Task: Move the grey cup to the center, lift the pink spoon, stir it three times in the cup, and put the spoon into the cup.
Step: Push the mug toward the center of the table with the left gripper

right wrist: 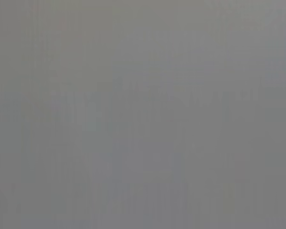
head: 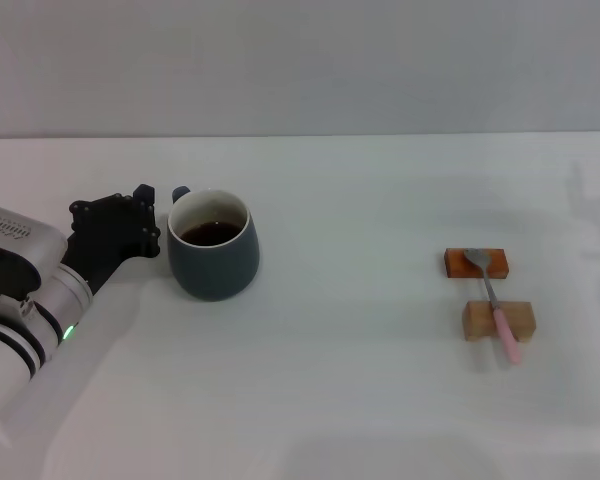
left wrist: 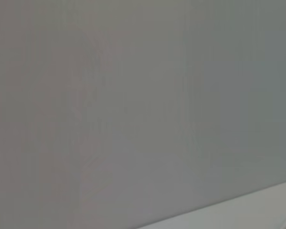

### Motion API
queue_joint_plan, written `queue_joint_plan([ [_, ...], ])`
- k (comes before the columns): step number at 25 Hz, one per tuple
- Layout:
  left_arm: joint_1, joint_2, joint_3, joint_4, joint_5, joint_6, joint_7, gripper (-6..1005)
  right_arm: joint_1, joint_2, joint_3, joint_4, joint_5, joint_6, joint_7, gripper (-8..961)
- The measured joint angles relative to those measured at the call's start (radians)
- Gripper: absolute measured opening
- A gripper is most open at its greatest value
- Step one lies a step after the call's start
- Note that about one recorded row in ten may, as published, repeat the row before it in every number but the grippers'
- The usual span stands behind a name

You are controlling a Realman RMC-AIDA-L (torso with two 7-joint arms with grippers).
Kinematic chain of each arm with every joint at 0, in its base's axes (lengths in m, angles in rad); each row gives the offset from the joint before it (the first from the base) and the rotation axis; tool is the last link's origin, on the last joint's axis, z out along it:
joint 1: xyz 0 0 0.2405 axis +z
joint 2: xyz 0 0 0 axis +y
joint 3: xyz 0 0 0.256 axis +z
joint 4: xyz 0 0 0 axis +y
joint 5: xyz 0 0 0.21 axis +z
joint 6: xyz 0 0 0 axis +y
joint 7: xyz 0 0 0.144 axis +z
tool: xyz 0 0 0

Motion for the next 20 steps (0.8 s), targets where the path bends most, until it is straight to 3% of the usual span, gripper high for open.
queue_joint_plan([
  [12, 0.011, 0.000, 0.048, 0.020, 0.005, 0.007, -0.010, -2, 0.006, -0.003, 0.005, -0.001, -0.004, 0.000, -0.007, 580],
  [20, 0.036, 0.000, 0.129, 0.067, 0.005, 0.010, -0.012, -2, 0.009, -0.004, 0.003, -0.003, -0.005, 0.000, -0.008, 579],
])
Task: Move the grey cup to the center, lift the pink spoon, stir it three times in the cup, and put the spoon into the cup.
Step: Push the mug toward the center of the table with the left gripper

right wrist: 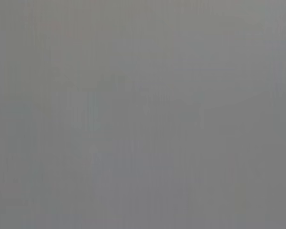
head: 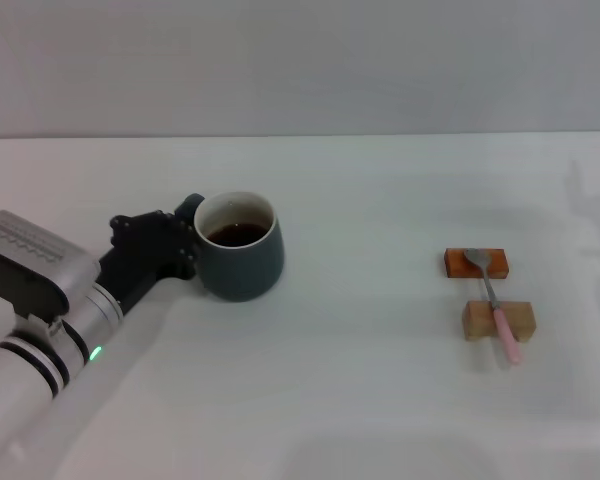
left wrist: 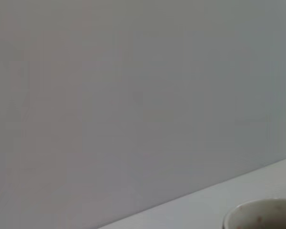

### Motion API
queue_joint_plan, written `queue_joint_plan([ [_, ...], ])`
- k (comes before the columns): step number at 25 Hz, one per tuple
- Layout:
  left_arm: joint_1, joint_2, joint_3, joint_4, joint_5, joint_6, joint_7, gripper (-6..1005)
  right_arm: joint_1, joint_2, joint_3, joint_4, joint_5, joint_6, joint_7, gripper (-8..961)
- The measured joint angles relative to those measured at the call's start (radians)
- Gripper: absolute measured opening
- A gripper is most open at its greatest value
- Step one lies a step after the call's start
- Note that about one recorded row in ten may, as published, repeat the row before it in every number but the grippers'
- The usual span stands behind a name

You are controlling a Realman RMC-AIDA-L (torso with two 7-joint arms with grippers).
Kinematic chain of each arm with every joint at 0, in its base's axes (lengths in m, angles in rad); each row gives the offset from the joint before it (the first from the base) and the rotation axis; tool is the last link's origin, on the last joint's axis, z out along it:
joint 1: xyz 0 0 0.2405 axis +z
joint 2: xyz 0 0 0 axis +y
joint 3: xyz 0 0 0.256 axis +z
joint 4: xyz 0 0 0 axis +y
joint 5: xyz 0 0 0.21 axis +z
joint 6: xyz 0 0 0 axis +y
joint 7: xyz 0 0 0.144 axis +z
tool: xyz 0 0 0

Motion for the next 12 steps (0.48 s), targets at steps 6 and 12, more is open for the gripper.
queue_joint_plan([
  [6, 0.025, 0.000, 0.058, 0.048, -0.003, 0.001, -0.019, -2, 0.000, -0.001, -0.005, 0.002, 0.000, -0.002, 0.000, 577],
  [12, 0.037, 0.000, 0.092, 0.067, -0.002, 0.002, -0.067, -2, 0.003, -0.003, -0.006, 0.002, 0.000, -0.003, -0.001, 576],
])
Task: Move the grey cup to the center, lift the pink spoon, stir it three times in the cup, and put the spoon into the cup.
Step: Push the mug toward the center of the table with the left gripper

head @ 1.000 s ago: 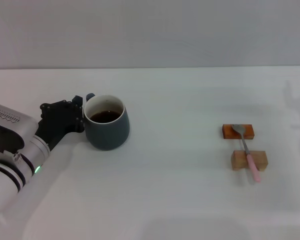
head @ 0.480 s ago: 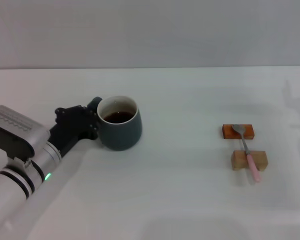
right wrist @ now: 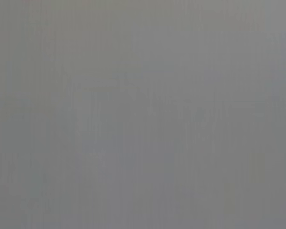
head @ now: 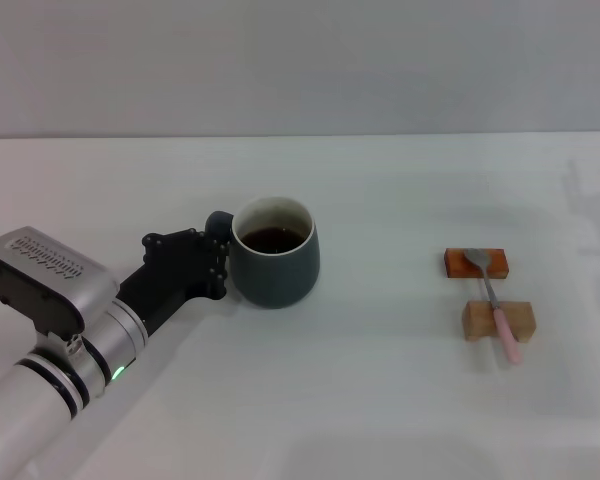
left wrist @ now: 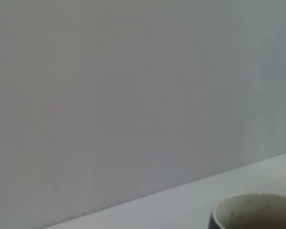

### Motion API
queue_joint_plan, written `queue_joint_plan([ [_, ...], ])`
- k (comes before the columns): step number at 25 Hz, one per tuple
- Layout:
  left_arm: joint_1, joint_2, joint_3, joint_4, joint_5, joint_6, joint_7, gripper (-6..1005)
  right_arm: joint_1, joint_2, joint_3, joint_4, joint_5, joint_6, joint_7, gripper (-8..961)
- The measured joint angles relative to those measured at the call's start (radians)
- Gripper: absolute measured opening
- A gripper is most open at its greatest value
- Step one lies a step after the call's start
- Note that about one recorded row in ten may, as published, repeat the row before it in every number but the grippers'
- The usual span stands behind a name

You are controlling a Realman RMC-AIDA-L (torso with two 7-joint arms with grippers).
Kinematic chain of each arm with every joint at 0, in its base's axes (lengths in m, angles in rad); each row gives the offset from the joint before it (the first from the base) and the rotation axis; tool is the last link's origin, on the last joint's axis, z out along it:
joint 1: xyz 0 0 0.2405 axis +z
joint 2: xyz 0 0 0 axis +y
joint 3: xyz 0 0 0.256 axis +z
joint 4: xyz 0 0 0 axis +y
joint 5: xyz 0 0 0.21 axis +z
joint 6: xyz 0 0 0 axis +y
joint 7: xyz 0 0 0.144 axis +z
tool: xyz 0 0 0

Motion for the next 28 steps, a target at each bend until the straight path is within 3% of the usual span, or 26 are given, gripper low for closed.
queue_joint_plan([
  [18, 0.034, 0.000, 0.095, 0.052, -0.008, 0.000, -0.043, -2, 0.001, 0.000, 0.000, 0.000, -0.001, -0.002, -0.001, 571],
  [28, 0.050, 0.004, 0.042, 0.041, -0.010, 0.016, -0.038, -2, -0.007, 0.004, -0.002, 0.007, -0.002, -0.004, -0.001, 569],
])
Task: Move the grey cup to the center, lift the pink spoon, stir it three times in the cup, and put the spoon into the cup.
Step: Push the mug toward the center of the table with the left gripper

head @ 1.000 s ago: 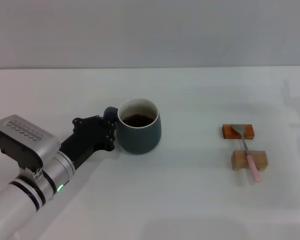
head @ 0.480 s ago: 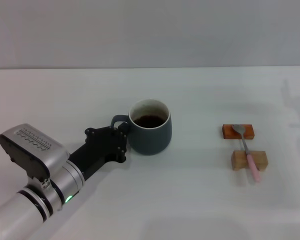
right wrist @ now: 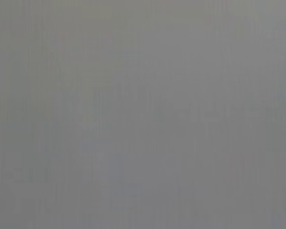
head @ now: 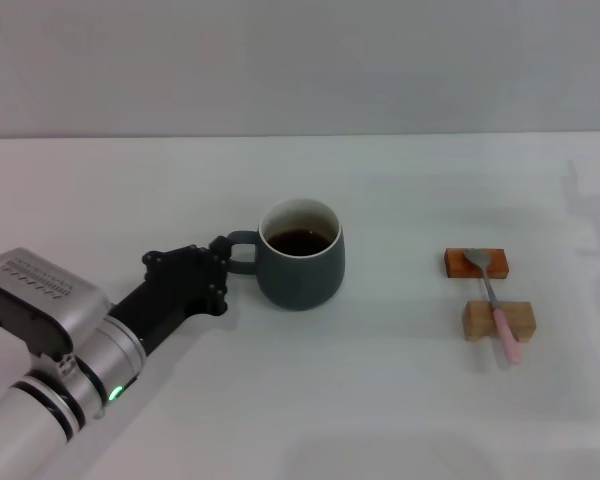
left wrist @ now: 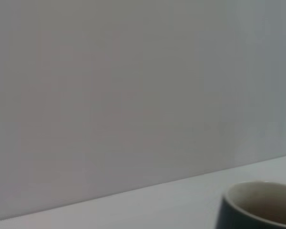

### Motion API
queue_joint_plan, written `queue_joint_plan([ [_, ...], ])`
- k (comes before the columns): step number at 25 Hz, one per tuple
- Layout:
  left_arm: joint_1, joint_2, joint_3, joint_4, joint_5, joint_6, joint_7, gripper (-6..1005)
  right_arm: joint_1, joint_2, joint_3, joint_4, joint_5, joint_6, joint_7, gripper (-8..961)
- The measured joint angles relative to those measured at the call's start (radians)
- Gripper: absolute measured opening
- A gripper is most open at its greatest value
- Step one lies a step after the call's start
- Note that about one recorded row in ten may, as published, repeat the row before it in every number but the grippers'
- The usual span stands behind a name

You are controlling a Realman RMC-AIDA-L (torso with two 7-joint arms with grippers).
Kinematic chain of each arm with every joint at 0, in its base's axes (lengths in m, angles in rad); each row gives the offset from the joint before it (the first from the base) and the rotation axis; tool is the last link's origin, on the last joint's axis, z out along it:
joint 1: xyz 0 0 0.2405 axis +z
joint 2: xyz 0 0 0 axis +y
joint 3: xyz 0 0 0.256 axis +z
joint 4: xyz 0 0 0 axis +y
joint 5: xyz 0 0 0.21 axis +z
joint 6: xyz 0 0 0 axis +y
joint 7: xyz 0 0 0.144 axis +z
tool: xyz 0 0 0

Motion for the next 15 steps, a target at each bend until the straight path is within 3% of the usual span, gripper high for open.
queue_joint_plan([
  [9, -0.001, 0.003, -0.046, -0.039, 0.000, 0.001, 0.007, -2, -0.004, 0.001, 0.000, 0.016, 0.000, 0.004, 0.000, 567],
  [15, -0.042, 0.001, -0.096, -0.074, 0.001, -0.007, 0.009, -2, -0.003, 0.001, -0.002, 0.018, 0.000, 0.005, 0.000, 566],
])
